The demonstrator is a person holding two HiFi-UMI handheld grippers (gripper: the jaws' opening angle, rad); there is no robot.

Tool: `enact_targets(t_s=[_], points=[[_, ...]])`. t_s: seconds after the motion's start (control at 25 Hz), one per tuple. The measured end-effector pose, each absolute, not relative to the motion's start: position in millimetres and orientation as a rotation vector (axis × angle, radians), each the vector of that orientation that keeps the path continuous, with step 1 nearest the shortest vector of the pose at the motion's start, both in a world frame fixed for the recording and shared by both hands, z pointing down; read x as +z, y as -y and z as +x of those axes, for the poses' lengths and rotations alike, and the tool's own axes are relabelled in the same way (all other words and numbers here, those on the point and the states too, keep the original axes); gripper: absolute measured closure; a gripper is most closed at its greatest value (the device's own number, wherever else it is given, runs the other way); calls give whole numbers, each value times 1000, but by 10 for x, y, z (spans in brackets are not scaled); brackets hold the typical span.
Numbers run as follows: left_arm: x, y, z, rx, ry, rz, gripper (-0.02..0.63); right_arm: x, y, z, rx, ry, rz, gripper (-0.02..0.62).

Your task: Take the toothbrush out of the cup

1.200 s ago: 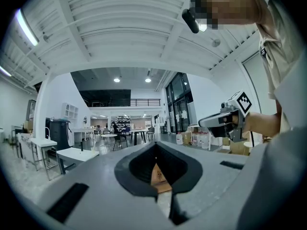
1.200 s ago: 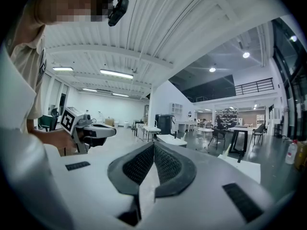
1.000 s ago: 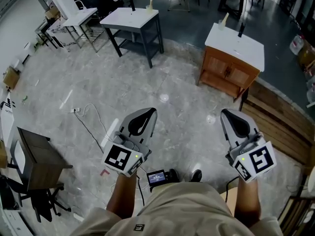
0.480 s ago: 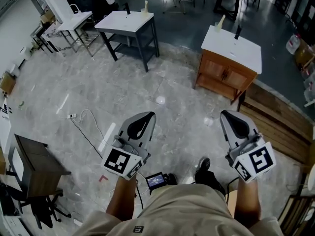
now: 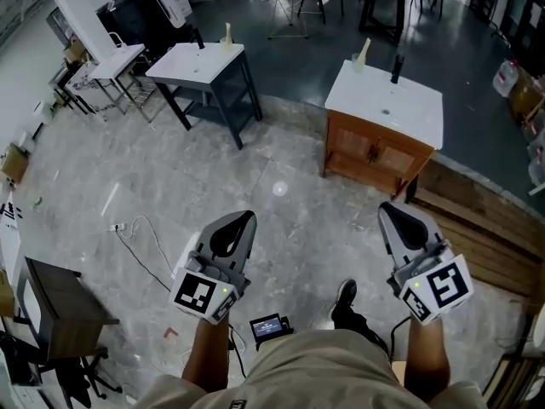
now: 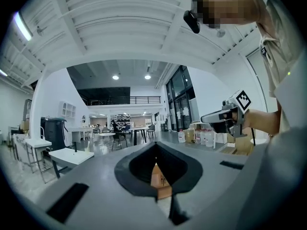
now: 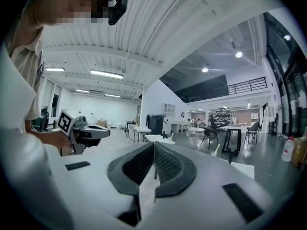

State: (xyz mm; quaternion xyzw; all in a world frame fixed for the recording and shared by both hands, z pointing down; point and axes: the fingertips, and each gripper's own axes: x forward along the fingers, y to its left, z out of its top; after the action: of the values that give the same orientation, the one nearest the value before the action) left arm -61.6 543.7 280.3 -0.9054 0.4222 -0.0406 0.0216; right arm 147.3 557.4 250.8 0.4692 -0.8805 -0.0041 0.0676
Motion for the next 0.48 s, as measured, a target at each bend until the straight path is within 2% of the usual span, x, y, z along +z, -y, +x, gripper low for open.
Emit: enact_targets(t_s=[0.28, 0.48], points=[[2770, -4594, 548, -150, -1310, -2803, 600, 2606, -4756, 2604, 31, 2655, 1393, 589], [2684, -4183, 1012, -171, -1328, -2768, 600, 2553, -4334, 3056, 24, 2689, 1369, 589]])
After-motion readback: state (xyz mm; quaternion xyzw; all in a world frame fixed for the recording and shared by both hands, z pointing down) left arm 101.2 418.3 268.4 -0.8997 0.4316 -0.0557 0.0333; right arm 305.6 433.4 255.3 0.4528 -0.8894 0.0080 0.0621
